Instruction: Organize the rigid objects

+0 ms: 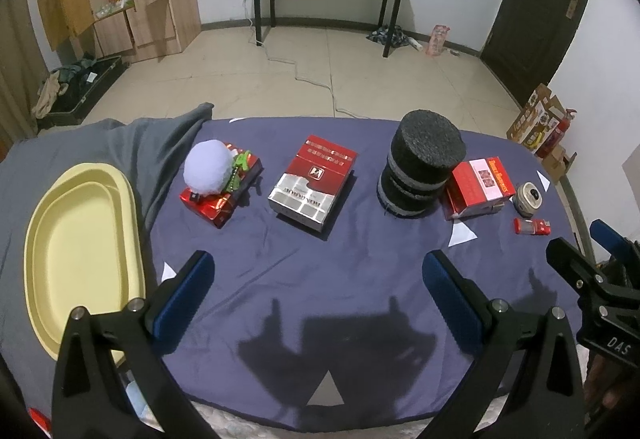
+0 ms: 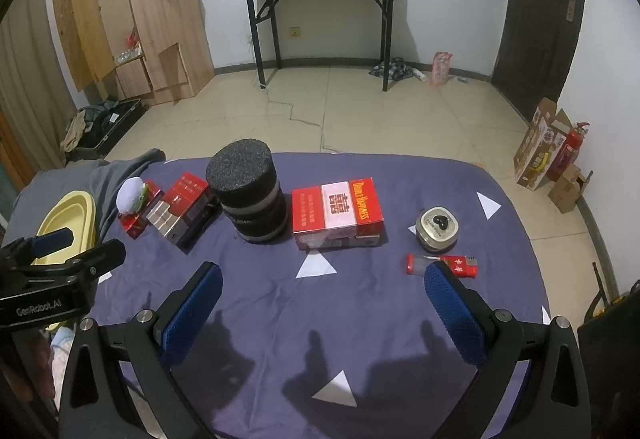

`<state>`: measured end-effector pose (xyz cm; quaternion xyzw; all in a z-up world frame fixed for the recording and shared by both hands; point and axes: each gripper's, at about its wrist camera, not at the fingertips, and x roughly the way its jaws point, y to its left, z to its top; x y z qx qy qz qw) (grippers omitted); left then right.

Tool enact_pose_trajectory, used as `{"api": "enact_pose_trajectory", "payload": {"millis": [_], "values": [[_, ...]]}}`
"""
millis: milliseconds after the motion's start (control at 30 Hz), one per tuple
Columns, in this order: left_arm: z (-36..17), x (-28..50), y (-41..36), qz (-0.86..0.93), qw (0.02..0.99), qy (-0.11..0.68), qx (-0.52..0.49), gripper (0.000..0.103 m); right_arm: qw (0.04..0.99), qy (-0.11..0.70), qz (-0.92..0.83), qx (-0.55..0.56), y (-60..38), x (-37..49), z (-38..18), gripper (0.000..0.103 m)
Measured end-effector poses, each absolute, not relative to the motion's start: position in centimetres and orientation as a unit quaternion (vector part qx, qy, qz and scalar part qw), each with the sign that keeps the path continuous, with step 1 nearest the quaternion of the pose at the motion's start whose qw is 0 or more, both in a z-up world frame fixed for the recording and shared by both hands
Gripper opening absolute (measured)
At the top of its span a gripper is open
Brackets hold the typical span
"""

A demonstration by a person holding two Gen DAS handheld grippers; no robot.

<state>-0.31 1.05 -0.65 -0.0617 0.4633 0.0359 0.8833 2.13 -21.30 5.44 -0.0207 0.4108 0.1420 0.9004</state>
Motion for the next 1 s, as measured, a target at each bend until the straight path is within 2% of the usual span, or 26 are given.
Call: {"api": "enact_pose_trajectory", "payload": {"millis": [1000], "values": [[-0.91,-0.73,0.29,0.033,0.881,0.47,-0.042,0.103,0.895,0.422,0.143,-0.018,-21.19,2.58,5.01,0.103]]}}
